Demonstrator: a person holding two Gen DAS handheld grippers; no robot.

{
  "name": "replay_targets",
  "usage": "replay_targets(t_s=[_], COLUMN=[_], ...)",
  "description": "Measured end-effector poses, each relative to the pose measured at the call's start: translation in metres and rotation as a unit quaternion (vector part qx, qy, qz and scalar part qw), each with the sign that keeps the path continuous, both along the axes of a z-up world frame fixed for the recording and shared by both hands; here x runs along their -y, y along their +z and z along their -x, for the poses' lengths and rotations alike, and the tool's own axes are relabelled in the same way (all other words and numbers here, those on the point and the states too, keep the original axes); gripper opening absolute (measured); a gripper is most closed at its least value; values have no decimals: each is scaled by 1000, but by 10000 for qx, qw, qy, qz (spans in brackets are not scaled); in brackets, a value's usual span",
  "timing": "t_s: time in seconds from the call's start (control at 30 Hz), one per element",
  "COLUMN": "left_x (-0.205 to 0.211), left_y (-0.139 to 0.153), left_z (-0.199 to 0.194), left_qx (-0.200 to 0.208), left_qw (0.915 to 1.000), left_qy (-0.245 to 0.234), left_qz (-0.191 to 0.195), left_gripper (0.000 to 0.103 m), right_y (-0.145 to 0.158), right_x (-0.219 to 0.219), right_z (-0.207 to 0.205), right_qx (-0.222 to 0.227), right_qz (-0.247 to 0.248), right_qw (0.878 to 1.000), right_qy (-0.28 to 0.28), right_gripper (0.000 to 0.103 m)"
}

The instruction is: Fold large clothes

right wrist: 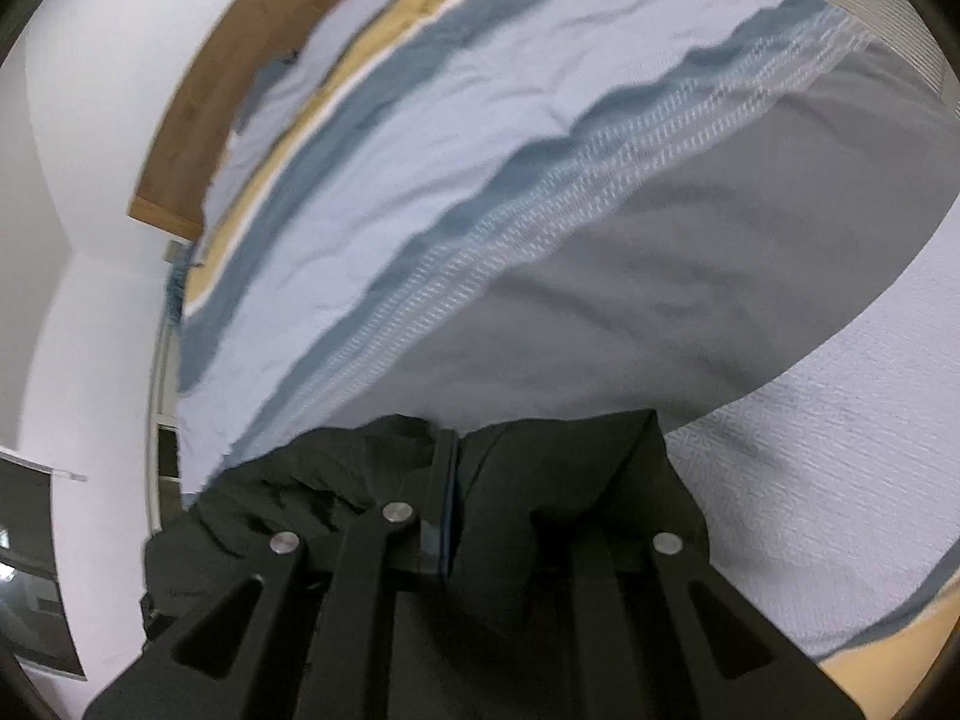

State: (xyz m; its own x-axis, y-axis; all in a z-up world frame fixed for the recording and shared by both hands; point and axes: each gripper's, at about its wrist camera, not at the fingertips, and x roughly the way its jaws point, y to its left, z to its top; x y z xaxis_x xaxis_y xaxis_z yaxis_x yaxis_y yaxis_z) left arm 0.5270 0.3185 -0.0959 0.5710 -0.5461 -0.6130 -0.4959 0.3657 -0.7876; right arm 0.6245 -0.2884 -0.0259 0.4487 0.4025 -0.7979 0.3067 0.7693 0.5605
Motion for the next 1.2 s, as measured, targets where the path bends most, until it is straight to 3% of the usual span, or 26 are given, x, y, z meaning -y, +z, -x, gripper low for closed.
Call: replay_targets(t_s=[0.07, 0.23, 0.4, 0.47, 0.53, 0.73, 0.9, 1.2], left_x=[-2, -9, -25, -32, -37, -26, 47, 165], left_y=[-6, 6, 22, 34, 45, 93, 114, 98], left_z=[-5, -9, -10, -8, -6, 4, 19, 24], left_qx=[-35, 251, 389, 398, 410, 443, 604, 982], left_qw=[10000, 9994, 9975, 9976, 9975, 9930, 9722, 9338], left_qy=[-28, 37, 470, 555, 579, 188, -779, -1817], left_qz=[76, 251, 368, 150, 12, -1080, -2125, -2921], left_gripper=[44, 79, 91, 94, 94, 94, 94, 94], right_y=[-14, -27, -12, -3, 8, 58, 88, 70], right_x=[-3, -2, 0, 4, 7, 17, -34, -163], right_z=[-6, -10, -9, -6, -4, 6, 29, 69], right_qx=[-136, -253, -125, -2, 95, 671, 1023, 1290], right_qz=[35, -47, -63, -178, -248, 85, 517, 918], right_qw=[9999, 9997, 9999, 9998, 9996, 9977, 9912, 9738], right_qy=[41, 24, 74, 55, 2, -101, 656, 1632], right_gripper=[11, 13, 26, 40, 69, 73, 73, 73])
